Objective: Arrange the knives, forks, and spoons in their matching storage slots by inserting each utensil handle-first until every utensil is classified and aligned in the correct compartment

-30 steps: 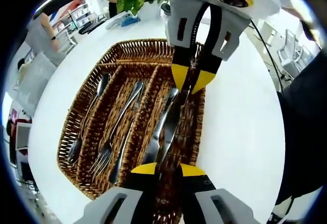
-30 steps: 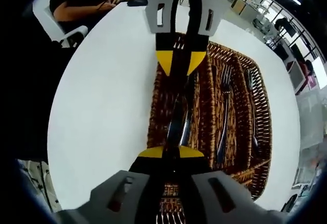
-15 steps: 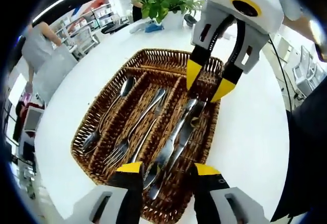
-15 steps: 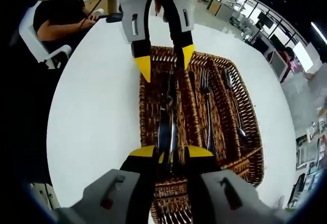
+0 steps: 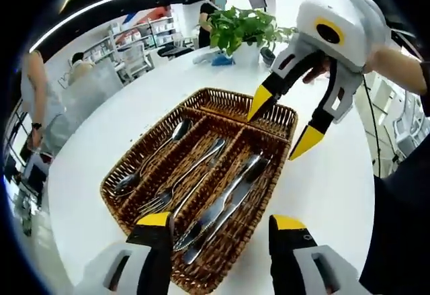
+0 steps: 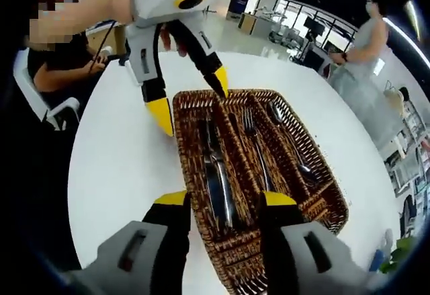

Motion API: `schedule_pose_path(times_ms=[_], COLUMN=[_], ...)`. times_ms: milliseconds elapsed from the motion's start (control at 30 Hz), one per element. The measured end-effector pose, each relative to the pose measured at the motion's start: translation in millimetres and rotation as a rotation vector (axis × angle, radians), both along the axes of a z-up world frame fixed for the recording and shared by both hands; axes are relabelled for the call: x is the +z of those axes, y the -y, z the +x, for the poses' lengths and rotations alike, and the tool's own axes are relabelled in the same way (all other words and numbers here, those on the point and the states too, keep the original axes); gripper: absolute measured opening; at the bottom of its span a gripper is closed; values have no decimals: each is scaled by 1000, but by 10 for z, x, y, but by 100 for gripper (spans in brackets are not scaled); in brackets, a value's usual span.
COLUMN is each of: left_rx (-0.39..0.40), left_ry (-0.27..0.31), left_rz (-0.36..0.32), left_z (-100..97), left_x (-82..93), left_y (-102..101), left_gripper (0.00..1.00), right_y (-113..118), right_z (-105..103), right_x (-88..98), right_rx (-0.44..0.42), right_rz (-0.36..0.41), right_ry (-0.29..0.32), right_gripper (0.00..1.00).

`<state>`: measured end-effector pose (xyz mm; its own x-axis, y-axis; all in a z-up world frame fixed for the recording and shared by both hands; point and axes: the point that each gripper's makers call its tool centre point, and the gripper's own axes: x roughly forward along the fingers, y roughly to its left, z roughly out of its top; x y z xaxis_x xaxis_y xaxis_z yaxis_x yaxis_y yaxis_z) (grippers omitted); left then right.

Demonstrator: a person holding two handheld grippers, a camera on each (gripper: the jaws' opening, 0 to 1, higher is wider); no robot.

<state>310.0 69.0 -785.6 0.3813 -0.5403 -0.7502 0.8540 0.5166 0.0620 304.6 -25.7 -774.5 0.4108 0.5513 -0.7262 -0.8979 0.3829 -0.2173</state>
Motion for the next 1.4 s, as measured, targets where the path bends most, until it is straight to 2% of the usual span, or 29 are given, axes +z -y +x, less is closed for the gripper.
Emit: schedule_pose_path(times_ms=[167, 300, 467, 567, 633, 767, 867, 1067, 1200, 1400], left_rx=[34, 55, 101, 113, 125, 211, 239, 270, 284, 299], left_ry=[18, 32, 61, 75, 85, 157, 164, 173, 187, 203], left_rz=[-47, -108, -168, -189, -198, -248, -277, -291, -292, -305], left_z=[-91, -163, -248, -312, -349, -357, -429, -597, -659, -777], left_x=[43, 114, 206, 238, 256, 376, 409, 416, 445, 486], left_y=[5, 48, 98, 113, 105, 45, 27, -44, -86, -99], left_gripper=[71, 72, 78, 83, 84, 88, 92, 96, 96, 100], right_y=[52, 86, 172, 200, 260, 339, 421, 547, 649, 730], right_z=[-20, -63, -126, -188, -204, -288, -345, -487, -564, -672], right_x=[114, 205, 258, 287, 345, 391, 385, 335, 385, 335], right_rx=[-69, -131, -199, -224, -260, -305, -340, -380, -423, -450], right_rz=[63, 120, 158, 196, 218, 253, 256, 255, 296, 299], right_ry=[38, 65, 89, 85, 116, 115, 121, 119, 131, 133], right_gripper=[53, 57, 68, 71, 71, 76, 79, 87, 91, 97])
